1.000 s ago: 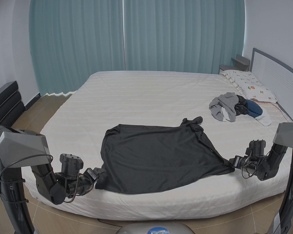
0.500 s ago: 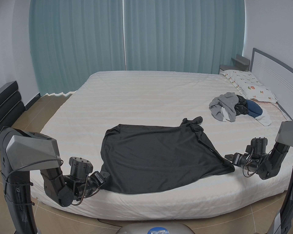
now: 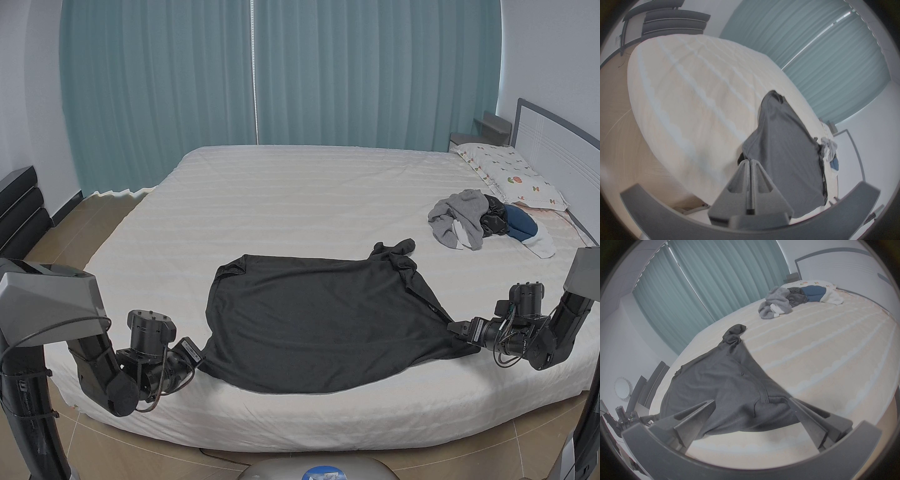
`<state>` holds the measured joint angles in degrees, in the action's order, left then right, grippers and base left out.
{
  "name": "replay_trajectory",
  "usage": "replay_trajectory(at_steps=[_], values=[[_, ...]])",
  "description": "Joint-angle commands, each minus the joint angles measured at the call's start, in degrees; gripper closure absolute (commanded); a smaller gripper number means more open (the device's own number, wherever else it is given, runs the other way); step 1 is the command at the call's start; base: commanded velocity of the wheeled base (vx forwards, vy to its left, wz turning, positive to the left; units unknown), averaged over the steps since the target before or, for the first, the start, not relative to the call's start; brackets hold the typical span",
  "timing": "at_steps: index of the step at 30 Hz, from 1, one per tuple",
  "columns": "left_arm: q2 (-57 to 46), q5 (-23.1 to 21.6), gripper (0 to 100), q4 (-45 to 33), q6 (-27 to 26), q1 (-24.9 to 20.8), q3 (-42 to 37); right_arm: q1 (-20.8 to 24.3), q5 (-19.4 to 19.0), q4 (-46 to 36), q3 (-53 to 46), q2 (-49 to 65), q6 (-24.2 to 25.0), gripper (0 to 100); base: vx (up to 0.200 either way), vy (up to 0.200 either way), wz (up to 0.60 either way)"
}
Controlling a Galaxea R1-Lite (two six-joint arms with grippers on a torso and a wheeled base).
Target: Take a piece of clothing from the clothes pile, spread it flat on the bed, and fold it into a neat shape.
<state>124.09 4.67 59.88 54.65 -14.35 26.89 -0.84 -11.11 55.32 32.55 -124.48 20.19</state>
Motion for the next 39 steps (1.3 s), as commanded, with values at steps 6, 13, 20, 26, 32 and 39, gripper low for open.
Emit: replay_trajectory(at_steps=[6,13,20,26,32,39], values=[[-6.1,0.0,100,0.1,2.1,4.2,1.7,-0.7,-1.2,-2.4,0.4,-1.6,2.0,0,0.000,0.000,0.00],[-6.6,0.0,100,0.1,2.4,4.3,1.8,-0.1,-1.0,-2.5,3.8,-5.5,2.9,100,0.000,0.000,0.00],[-6.6,0.0,100,0.2,2.4,4.8,2.1,0.1,-1.0,-7.3,11.4,-7.1,7.3,100,0.000,0.000,0.00],[-6.5,0.1,100,0.2,2.8,5.5,2.9,0.8,-1.0,-13.0,18.1,-4.9,13.7,100,0.000,0.000,0.00],[-5.7,0.1,100,2.4,4.8,5.8,3.4,0.8,-1.0,-14.9,23.1,-5.3,17.6,100,0.000,0.000,0.00],[-2.3,0.0,100,8.4,6.1,6.8,3.9,0.8,-0.5,-16.8,34.8,-8.8,21.6,100,0.000,0.000,0.00]])
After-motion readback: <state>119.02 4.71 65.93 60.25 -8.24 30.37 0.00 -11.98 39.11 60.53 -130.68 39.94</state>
